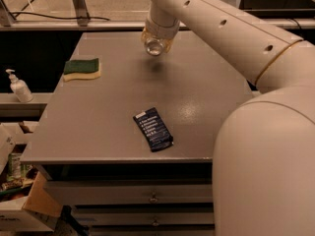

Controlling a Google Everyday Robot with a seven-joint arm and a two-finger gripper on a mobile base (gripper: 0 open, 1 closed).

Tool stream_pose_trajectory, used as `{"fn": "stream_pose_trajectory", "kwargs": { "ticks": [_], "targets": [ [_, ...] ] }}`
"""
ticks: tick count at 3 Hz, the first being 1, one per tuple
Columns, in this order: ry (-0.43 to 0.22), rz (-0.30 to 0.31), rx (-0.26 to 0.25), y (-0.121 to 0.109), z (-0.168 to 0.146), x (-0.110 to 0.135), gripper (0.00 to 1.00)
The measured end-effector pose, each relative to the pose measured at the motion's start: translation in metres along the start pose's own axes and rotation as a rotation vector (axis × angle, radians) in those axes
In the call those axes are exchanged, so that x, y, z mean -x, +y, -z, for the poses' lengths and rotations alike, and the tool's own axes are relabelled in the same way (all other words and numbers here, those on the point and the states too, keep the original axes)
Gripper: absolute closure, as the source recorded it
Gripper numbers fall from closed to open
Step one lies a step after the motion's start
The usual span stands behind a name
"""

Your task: Move green can near sponge

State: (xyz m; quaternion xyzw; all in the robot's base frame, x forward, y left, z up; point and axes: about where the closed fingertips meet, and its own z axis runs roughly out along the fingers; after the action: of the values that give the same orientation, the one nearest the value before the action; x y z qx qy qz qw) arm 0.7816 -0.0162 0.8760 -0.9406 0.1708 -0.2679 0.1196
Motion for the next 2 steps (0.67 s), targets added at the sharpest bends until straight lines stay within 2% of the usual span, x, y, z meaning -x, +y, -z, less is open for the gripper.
{"fn": "stream_pose_trajectory", "kwargs": {
  "ticks": [1, 2],
  "targets": [
    [-0.066, 0.034, -0.059, -0.0102, 0.0317, 0.0297, 1.0],
    [-0.066, 0.034, -0.059, -0.0101, 0.0315, 0.0296, 1.0]
  ]
}}
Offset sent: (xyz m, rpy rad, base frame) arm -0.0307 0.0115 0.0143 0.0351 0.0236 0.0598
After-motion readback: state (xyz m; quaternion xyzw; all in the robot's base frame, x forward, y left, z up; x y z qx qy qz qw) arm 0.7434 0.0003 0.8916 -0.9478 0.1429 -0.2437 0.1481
